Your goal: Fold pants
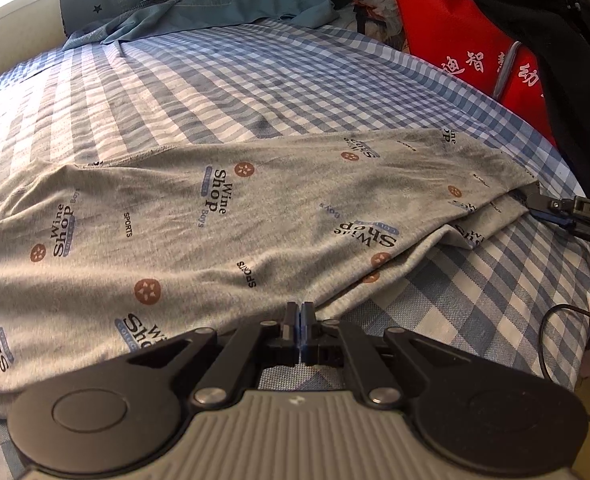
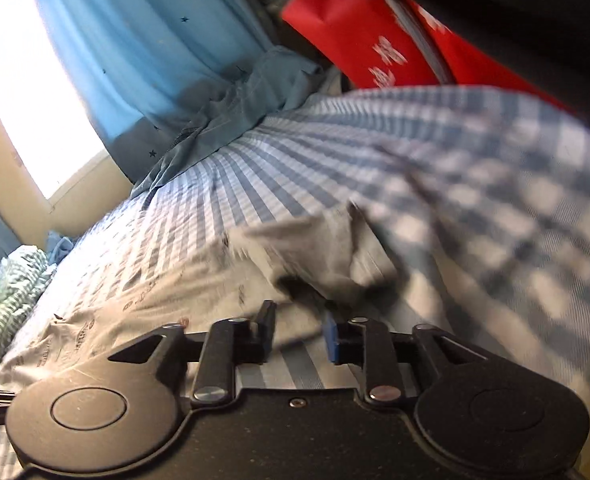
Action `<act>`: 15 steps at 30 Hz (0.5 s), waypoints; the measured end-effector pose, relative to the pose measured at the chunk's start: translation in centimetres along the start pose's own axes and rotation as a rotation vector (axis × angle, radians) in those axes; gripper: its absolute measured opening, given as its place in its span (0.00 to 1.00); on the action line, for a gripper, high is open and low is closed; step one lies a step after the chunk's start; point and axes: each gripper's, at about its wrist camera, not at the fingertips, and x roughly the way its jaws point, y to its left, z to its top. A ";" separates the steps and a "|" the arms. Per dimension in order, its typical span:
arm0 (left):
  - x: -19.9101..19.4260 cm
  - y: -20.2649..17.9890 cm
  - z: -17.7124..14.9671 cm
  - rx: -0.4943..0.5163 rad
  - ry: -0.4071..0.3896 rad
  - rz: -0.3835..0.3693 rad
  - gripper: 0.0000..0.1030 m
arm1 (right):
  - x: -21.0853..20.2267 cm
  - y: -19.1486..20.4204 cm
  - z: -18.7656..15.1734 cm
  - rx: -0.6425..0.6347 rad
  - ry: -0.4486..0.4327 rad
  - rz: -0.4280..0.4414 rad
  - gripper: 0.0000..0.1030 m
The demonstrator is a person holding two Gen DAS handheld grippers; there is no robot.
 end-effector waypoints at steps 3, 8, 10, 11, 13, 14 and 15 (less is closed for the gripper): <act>0.0 0.4 -0.1 -0.015 0.004 0.001 0.00 | -0.3 -0.5 0.5 0.068 -0.003 0.041 0.40; -0.3 1.2 -0.3 -0.070 -0.003 -0.008 0.01 | 0.4 -1.3 1.4 0.245 0.031 0.143 0.47; -0.3 1.5 -0.3 -0.080 -0.011 -0.002 0.03 | 0.6 -1.9 1.5 0.357 0.025 0.165 0.58; -0.3 1.5 -0.3 -0.084 -0.015 0.007 0.04 | 0.8 -2.4 1.6 0.420 0.018 0.163 0.59; -0.2 1.6 -0.2 -0.098 -0.021 0.013 0.04 | 1.0 -3.3 1.7 0.539 -0.007 0.149 0.56; -0.1 1.7 -0.2 -0.105 -0.028 0.015 0.04 | 1.1 -3.8 1.8 0.598 -0.021 0.137 0.54; 0.0 1.7 -0.2 -0.106 -0.036 0.019 0.04 | 1.2 -4.2 2.0 0.641 -0.027 0.121 0.50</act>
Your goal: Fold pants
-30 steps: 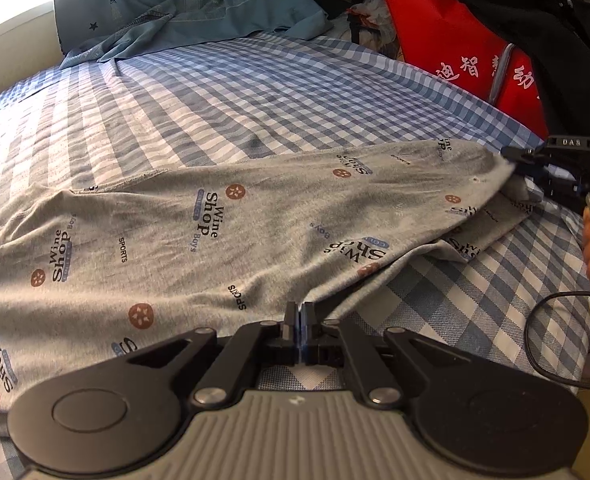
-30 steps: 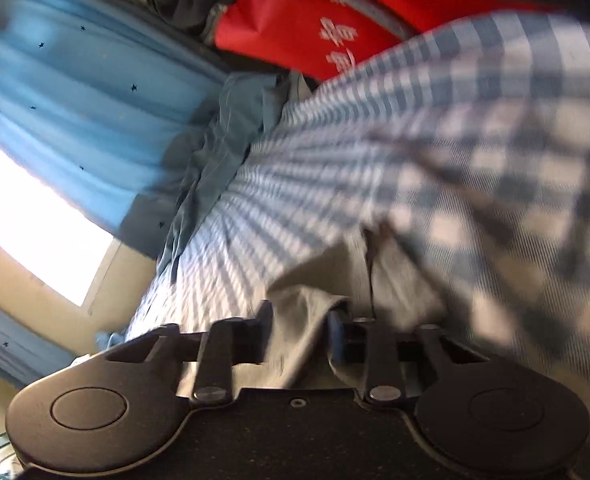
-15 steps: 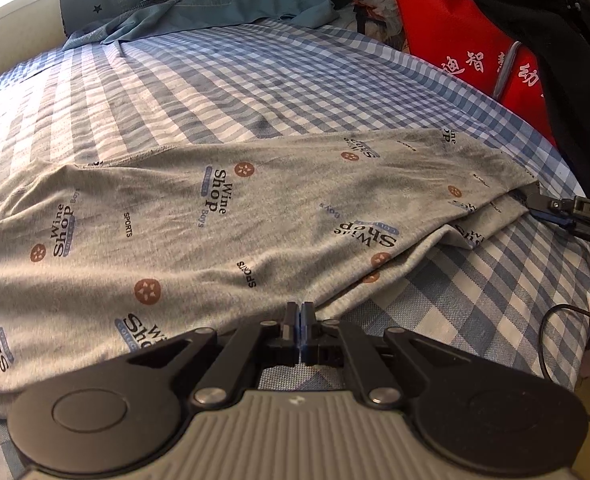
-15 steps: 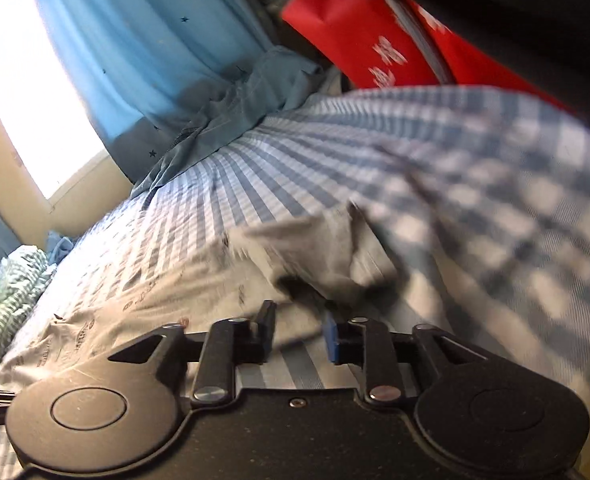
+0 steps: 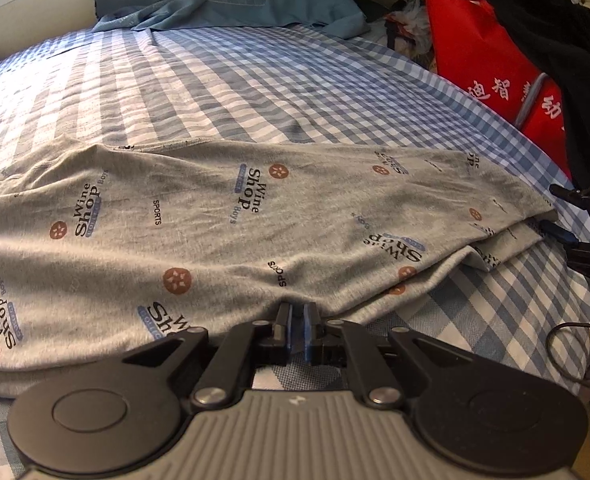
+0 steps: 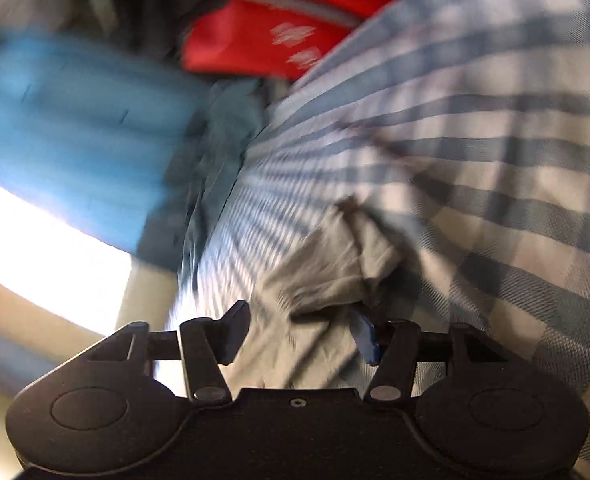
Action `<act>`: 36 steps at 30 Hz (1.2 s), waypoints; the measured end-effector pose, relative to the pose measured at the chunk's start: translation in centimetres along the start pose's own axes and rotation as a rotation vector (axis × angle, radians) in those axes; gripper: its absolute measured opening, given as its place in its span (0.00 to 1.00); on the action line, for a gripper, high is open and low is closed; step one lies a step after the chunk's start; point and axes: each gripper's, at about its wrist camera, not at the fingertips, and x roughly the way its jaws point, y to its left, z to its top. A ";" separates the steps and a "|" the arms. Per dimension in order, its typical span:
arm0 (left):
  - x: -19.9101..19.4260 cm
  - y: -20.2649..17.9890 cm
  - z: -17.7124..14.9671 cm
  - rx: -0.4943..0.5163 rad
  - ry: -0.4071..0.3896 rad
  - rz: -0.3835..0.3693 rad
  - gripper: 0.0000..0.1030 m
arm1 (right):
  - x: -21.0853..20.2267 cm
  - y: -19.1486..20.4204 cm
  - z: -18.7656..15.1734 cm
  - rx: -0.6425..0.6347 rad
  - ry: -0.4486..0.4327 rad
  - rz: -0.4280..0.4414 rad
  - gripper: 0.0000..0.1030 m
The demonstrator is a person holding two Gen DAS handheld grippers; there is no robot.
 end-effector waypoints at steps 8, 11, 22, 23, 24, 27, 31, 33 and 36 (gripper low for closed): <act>0.3 -0.1 -0.2 -0.014 -0.010 -0.005 0.07 | 0.6 1.6 1.1 -0.129 -0.080 -0.147 0.04; 0.1 0.0 -0.4 -0.005 -0.012 -0.007 0.07 | -1.4 4.7 -0.1 -0.437 -0.198 -0.137 0.04; -0.9 -0.2 -1.0 0.049 -0.024 -0.038 0.36 | -1.3 3.0 -2.2 -0.708 -0.135 -0.326 0.29; -1.1 -0.3 -1.2 0.070 -0.031 -0.036 0.46 | -1.6 3.4 -2.6 -0.740 -0.154 -0.324 0.36; -1.3 -0.5 -1.2 0.086 -0.037 -0.035 0.50 | -1.8 3.9 -2.9 -0.771 -0.168 -0.314 0.52; -1.3 -1.5 -1.3 0.149 -0.046 -0.037 0.55 | -1.8 5.3 -3.9 -0.860 -0.155 -0.260 0.77; -0.8 -3.3 -1.2 0.237 -0.064 -0.022 0.56 | -1.4 6.5 -6.0 -1.038 -0.093 -0.225 0.86; -0.5 -4.2 -1.0 0.265 -0.073 -0.029 0.56 | -1.0 6.8 -7.7 -1.168 -0.066 -0.234 0.86; 0.0 -5.7 -0.8 0.318 -0.099 -0.033 0.56 | -0.5 7.3 -9.7 -1.320 -0.033 -0.247 0.82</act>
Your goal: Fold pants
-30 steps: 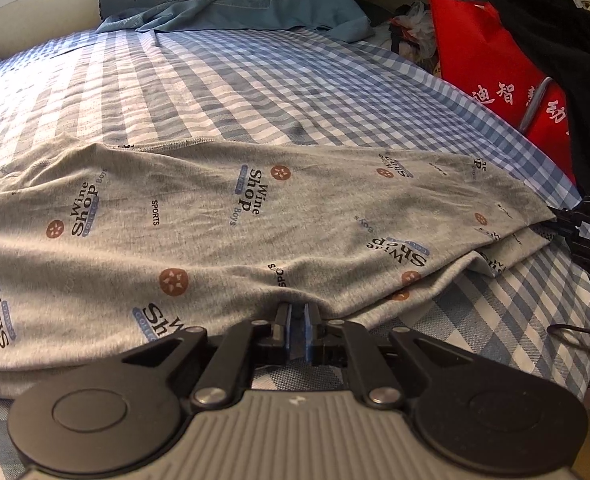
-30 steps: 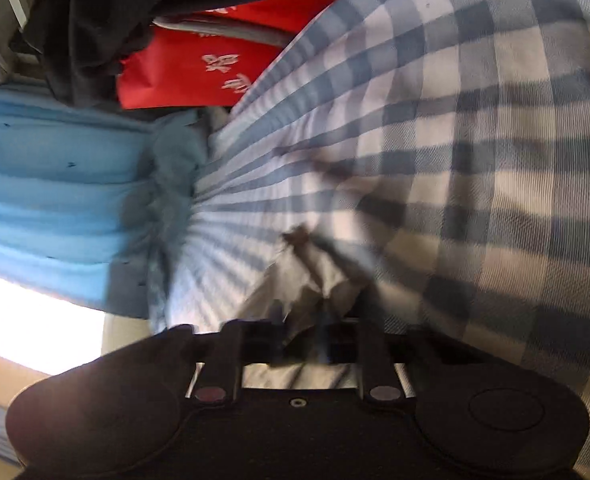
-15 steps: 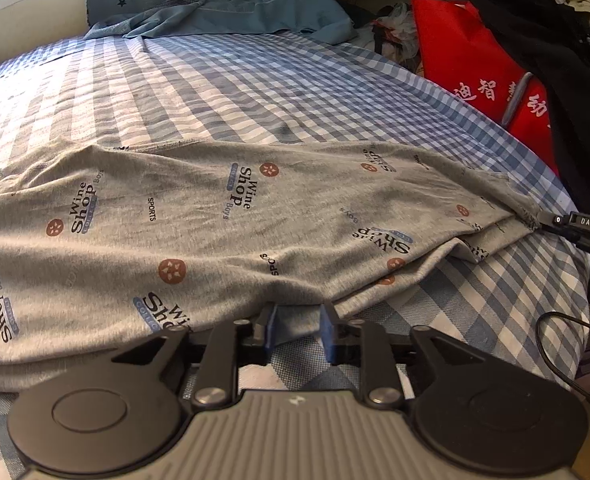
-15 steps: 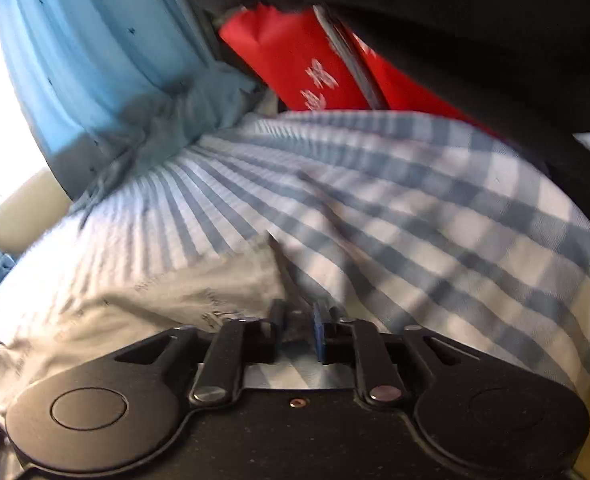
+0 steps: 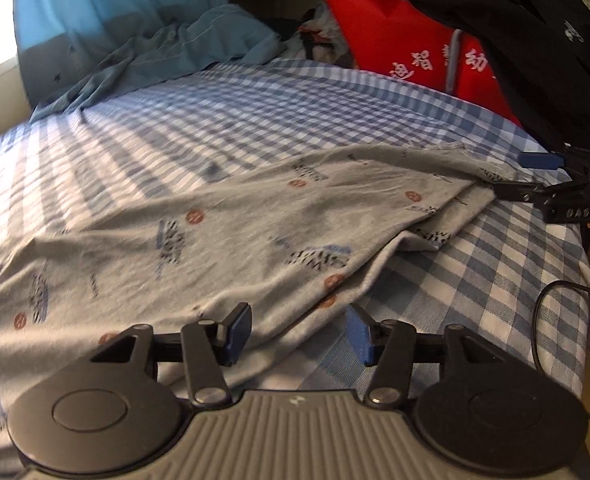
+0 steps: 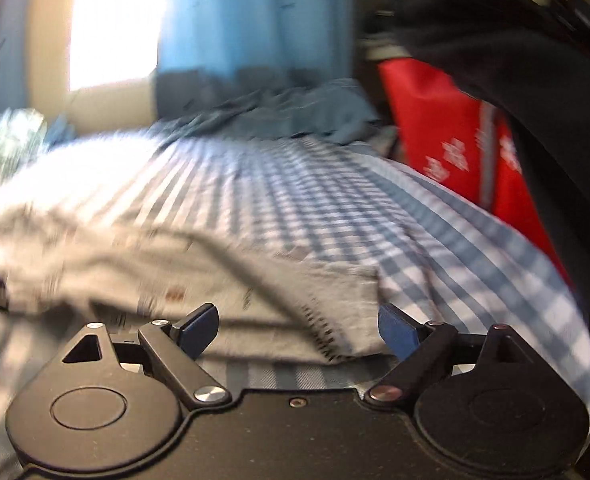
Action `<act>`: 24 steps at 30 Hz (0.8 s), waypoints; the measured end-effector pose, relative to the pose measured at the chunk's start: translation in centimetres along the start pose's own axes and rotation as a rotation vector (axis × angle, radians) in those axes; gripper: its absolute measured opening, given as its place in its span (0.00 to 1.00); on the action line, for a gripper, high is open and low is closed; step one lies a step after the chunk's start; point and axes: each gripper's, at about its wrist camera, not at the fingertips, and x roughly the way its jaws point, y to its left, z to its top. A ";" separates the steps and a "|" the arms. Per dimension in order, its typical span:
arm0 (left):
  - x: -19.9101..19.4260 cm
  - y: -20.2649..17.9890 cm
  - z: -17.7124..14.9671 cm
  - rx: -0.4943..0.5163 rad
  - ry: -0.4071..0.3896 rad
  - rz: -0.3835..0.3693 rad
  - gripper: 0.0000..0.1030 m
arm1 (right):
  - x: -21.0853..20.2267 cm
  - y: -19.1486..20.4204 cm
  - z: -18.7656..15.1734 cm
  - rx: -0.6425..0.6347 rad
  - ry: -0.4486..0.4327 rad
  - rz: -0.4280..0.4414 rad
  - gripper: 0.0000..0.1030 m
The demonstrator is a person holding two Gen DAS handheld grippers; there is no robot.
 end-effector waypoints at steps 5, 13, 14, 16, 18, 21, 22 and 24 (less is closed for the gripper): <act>0.3 -1.2 1.3 0.035 -0.033 -0.035 0.55 | 0.8 3.6 0.4 -0.235 -0.002 0.092 0.64; 1.9 -1.3 1.7 0.126 0.040 0.009 0.51 | 3.4 7.2 0.7 -0.437 0.021 0.166 0.40; 2.1 -1.4 1.4 0.147 0.054 0.019 0.47 | 3.6 7.5 0.7 -0.453 0.016 0.164 0.40; 2.5 -1.3 1.2 0.156 0.064 0.024 0.38 | 3.8 7.9 0.8 -0.469 0.009 0.168 0.39; 2.5 -1.0 1.2 0.130 0.057 0.024 0.21 | 4.1 8.2 0.8 -0.468 0.007 0.171 0.33; 2.1 -0.9 1.5 0.113 0.031 0.043 0.03 | 4.4 8.5 0.8 -0.458 -0.001 0.160 0.05; 1.8 -0.8 1.6 0.113 0.020 0.042 0.01 | 4.3 8.5 0.7 -0.456 -0.008 0.157 0.01; 1.1 -0.7 1.8 0.117 -0.001 0.047 0.01 | 3.6 8.3 0.6 -0.444 -0.035 0.154 0.00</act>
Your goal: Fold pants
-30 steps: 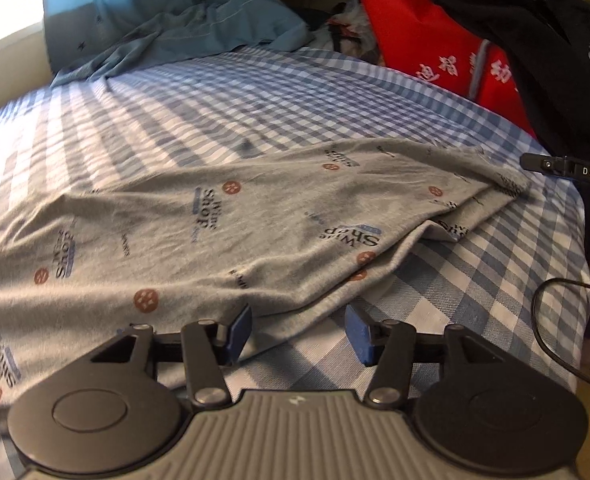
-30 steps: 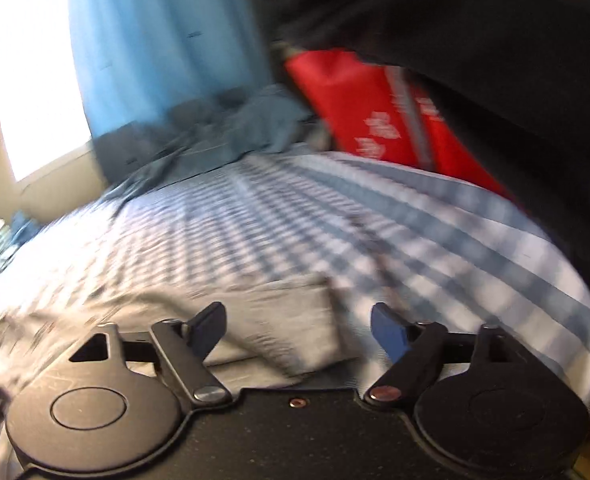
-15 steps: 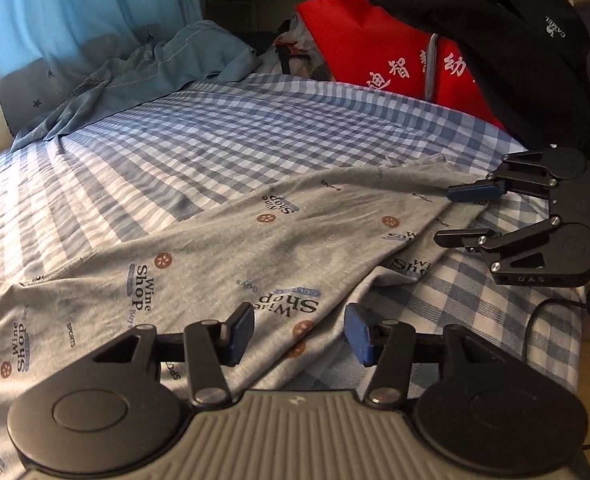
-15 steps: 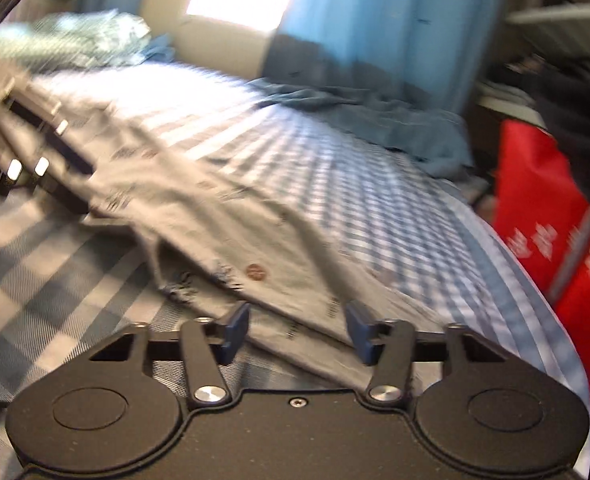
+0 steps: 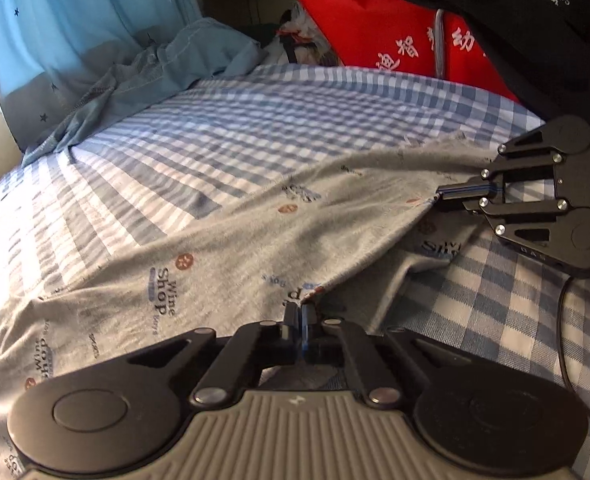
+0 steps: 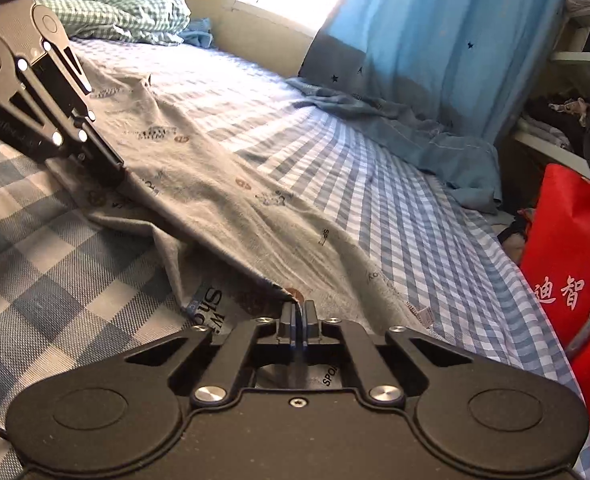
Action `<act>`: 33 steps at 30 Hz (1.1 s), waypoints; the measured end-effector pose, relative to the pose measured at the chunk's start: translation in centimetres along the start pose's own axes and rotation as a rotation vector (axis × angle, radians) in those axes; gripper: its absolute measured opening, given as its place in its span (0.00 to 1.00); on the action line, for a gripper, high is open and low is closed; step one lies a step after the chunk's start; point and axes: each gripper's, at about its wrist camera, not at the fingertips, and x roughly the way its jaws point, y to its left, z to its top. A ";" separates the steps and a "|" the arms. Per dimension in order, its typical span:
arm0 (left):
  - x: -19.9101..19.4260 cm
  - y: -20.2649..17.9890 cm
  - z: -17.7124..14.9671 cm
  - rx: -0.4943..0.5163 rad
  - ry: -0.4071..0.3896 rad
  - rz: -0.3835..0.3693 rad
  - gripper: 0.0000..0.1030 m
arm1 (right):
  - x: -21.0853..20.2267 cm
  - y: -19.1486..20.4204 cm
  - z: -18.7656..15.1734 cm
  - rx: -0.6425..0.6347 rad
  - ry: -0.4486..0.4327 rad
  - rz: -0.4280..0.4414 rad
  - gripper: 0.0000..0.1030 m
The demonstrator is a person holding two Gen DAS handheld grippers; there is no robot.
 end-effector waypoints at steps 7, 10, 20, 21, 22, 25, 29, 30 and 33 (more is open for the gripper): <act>-1.2 0.1 -1.3 0.053 0.024 -0.028 0.01 | -2.3 0.4 -0.3 0.032 -0.022 0.047 0.00; -0.6 -0.1 -2.2 0.056 0.059 -0.037 0.01 | -2.0 1.1 -0.8 0.027 0.000 0.055 0.00; -3.0 1.9 -4.2 -0.212 0.003 -0.079 0.73 | -4.9 -6.1 -2.9 0.363 -0.056 0.001 0.74; -3.4 2.2 -4.6 -0.247 -0.007 -0.063 0.75 | -5.0 -7.5 -3.4 0.423 -0.047 -0.030 0.76; -3.7 2.4 -4.9 -0.282 -0.010 -0.046 0.79 | -5.0 -8.9 -4.1 0.491 -0.036 -0.062 0.78; -4.7 3.4 -6.2 -0.413 -0.033 0.004 0.88 | -4.3 -13.1 -6.9 0.761 0.028 -0.083 0.78; -5.6 5.2 -7.8 -0.587 -0.032 0.041 0.91 | -2.7 -15.6 -10.2 1.028 0.075 -0.019 0.61; -5.9 5.7 -8.2 -0.623 -0.030 0.049 0.91 | -2.7 -15.6 -10.2 1.025 0.070 -0.021 0.59; -7.3 7.1 -9.5 -0.700 -0.041 0.089 0.93 | -2.4 -14.9 -9.2 0.975 0.096 -0.032 0.38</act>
